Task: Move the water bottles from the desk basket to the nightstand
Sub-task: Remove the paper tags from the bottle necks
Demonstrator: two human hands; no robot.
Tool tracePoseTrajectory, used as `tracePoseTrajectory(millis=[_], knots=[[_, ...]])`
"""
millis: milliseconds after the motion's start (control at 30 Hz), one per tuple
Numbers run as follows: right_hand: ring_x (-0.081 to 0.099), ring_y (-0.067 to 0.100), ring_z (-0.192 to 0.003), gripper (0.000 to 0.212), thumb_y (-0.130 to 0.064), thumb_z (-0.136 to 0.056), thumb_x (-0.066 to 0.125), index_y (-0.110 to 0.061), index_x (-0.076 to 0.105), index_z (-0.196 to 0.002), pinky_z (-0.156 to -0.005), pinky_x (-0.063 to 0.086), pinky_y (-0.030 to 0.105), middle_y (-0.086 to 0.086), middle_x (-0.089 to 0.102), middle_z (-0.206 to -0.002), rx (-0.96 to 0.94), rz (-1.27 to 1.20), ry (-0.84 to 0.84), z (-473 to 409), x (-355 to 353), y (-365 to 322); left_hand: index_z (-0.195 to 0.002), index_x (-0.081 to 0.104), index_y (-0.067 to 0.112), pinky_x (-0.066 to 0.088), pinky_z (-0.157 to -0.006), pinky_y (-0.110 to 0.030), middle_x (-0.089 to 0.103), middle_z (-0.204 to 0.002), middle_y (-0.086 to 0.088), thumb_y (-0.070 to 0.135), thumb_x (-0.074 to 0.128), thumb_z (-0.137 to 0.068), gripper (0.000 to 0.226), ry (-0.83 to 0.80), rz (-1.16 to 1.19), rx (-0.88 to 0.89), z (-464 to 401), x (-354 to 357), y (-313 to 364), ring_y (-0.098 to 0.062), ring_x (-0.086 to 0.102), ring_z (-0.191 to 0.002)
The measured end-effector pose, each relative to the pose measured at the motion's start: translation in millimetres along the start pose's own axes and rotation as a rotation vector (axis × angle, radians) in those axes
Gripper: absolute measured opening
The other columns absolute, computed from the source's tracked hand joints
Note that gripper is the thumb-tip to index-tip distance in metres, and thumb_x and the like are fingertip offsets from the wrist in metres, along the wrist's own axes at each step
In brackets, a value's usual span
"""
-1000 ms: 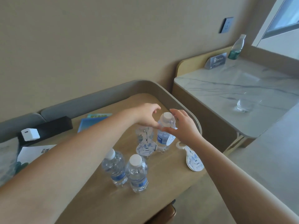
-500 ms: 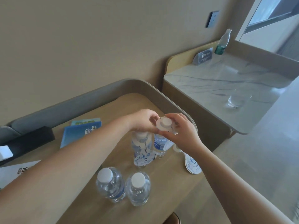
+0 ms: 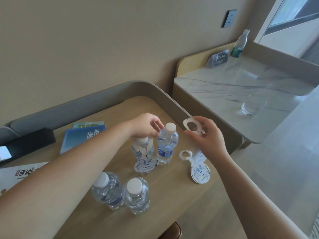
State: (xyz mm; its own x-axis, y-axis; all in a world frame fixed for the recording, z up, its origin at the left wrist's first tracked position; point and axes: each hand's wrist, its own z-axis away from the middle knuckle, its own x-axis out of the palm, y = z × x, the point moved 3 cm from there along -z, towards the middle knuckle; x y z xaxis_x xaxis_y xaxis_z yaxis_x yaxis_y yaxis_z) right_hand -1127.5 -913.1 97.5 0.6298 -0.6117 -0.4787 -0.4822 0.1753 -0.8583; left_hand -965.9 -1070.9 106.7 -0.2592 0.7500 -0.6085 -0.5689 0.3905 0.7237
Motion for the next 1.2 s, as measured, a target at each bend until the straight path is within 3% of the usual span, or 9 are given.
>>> tracePoseTrajectory(millis=[133,433,600,767,833,900,1000,1067,1200], knots=[[0.055,0.006,-0.086,0.052,-0.032,-0.074,0.079,-0.019,0.059,-0.121,-0.061,0.038,0.005,-0.007,0.056,-0.105,0.169,0.146,-0.039,3.2,0.7,55.6,-0.106,0.067,0.018,0.055,-0.072,-0.021,0.07,-0.099,0.006,0.01,0.074,-0.08,0.028,-0.003,0.007,0.007,-1.5,2.4,0.1,-0.018,0.068,-0.096],[0.051,0.021,-0.108,0.061,-0.034,-0.073,0.079,-0.018,0.053,-0.126,-0.077,0.037,0.024,0.002,0.055,-0.121,0.292,0.36,-0.259,-3.3,43.4,121.7,-0.107,0.068,0.016,0.055,-0.073,-0.019,0.071,-0.099,0.005,0.008,0.073,-0.081,0.027,0.026,0.045,0.006,-1.9,2.9,-3.8,-0.018,0.068,-0.097],[0.032,0.024,-0.134,0.073,-0.034,-0.079,0.075,-0.017,0.04,-0.141,-0.105,0.034,0.04,0.004,0.046,-0.142,0.295,0.379,-0.266,-6.4,38.3,105.0,-0.107,0.068,0.014,0.054,-0.073,-0.023,0.072,-0.099,0.002,0.013,0.074,-0.082,0.026,0.038,0.076,0.001,0.3,2.5,-4.1,-0.017,0.068,-0.096],[0.038,0.017,-0.127,0.047,-0.023,-0.083,0.07,-0.021,0.054,-0.128,-0.096,0.032,0.024,-0.002,0.053,-0.131,0.063,0.228,0.045,10.8,5.1,28.3,-0.106,0.064,0.013,0.053,-0.078,-0.03,0.071,-0.1,-0.004,0.038,0.058,-0.092,0.029,0.149,0.13,0.04,13.3,-11.9,-1.9,-0.015,0.071,-0.088],[0.043,0.014,-0.119,0.04,-0.024,-0.083,0.071,-0.026,0.057,-0.12,-0.088,0.031,0.015,-0.008,0.055,-0.122,-0.077,0.163,0.129,24.5,1.1,-11.2,-0.106,0.063,0.013,0.053,-0.078,-0.032,0.07,-0.104,-0.005,0.029,0.049,-0.099,0.023,0.186,0.182,0.027,24.6,-25.9,-11.4,-0.014,0.07,-0.089],[0.048,0.013,-0.112,0.037,-0.027,-0.082,0.071,-0.028,0.058,-0.116,-0.087,0.036,0.017,-0.012,0.054,-0.116,-0.201,0.107,0.1,37.5,9.3,-46.5,-0.112,0.063,0.015,0.053,-0.086,-0.035,0.069,-0.109,-0.003,0.012,0.046,-0.098,0.021,0.163,0.212,0.008,38.3,-39.4,-29.5,-0.014,0.069,-0.096],[0.048,0.012,-0.113,0.048,-0.03,-0.078,0.074,-0.022,0.056,-0.122,-0.089,0.039,0.022,-0.008,0.052,-0.12,-0.317,0.146,-0.109,49.2,41.4,-73.8,-0.131,0.052,0.024,0.049,-0.099,-0.033,0.061,-0.127,0.003,-0.004,0.059,-0.087,0.053,-0.057,0.217,0.01,56.8,-42.8,-59.0,-0.01,0.059,-0.117],[0.043,0.012,-0.119,0.064,-0.033,-0.076,0.077,-0.019,0.049,-0.132,-0.094,0.035,0.023,-0.004,0.048,-0.13,-0.33,0.189,-0.258,52.4,66.5,-76.7,-0.143,0.037,0.034,0.043,-0.103,-0.025,0.049,-0.138,0.014,0.004,0.073,-0.08,0.078,-0.203,0.169,-0.028,62.3,-30.3,-70.3,-0.002,0.047,-0.127],[0.041,0.013,-0.125,0.079,-0.036,-0.072,0.079,-0.021,0.039,-0.14,-0.098,0.035,0.024,-0.002,0.044,-0.138,-0.291,0.187,-0.326,52.3,97.5,-68.7,-0.146,0.03,0.027,0.041,-0.105,-0.024,0.049,-0.14,0.014,0.01,0.082,-0.073,0.091,-0.231,0.173,0.026,54.4,0.4,-70.8,0.001,0.044,-0.13]])
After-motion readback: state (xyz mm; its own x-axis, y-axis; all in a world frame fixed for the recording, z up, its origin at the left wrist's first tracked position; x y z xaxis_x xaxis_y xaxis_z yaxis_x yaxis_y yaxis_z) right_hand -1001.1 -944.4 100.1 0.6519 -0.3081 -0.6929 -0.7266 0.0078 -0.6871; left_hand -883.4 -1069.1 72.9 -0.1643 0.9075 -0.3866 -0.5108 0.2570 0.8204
